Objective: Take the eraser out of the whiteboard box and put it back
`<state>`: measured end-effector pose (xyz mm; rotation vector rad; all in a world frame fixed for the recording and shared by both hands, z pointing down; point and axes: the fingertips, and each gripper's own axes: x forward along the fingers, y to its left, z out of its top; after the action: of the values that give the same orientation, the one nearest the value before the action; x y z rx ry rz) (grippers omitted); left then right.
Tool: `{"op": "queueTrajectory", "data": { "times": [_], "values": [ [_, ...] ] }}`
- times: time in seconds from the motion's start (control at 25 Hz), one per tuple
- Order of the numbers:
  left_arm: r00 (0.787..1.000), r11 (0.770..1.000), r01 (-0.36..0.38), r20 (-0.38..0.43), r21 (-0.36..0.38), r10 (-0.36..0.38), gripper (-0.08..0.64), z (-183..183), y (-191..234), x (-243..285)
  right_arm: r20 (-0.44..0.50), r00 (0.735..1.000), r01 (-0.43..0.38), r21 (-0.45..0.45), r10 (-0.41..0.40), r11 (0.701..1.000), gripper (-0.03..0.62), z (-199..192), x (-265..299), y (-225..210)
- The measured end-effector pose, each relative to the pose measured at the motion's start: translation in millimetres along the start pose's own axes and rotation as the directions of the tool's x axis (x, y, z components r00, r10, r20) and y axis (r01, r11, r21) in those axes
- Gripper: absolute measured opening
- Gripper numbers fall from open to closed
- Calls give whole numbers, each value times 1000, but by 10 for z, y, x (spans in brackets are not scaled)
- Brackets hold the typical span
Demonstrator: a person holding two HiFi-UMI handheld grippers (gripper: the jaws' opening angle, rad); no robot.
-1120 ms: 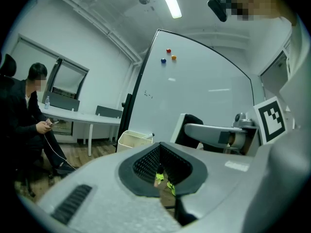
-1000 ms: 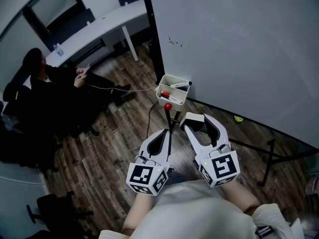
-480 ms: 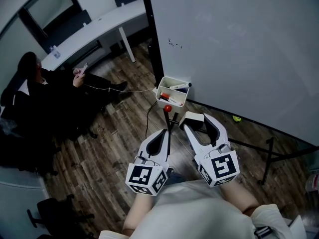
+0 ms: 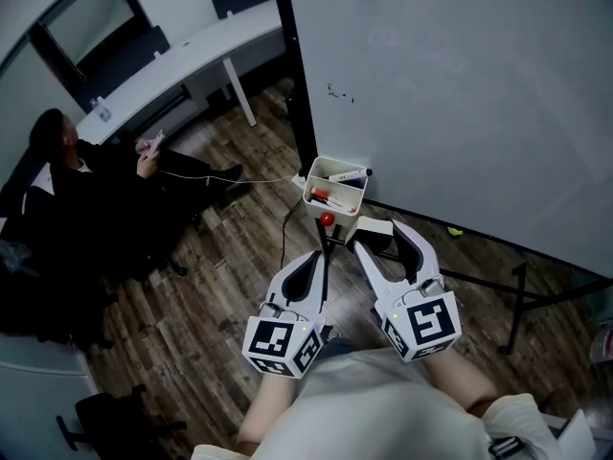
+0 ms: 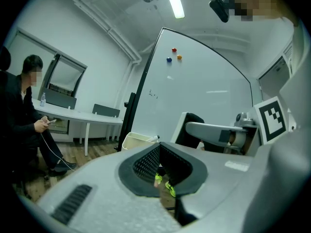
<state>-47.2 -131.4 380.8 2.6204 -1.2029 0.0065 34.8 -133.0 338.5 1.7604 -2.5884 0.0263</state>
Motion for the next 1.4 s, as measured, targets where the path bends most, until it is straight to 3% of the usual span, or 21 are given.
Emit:
{"op": "queueTrajectory", "data": {
  "times": [1.4],
  "values": [
    [993, 994, 108, -49, -14, -108, 5, 113, 774, 614, -38, 992, 116, -19, -116, 993, 227, -101, 976, -226]
  ]
}}
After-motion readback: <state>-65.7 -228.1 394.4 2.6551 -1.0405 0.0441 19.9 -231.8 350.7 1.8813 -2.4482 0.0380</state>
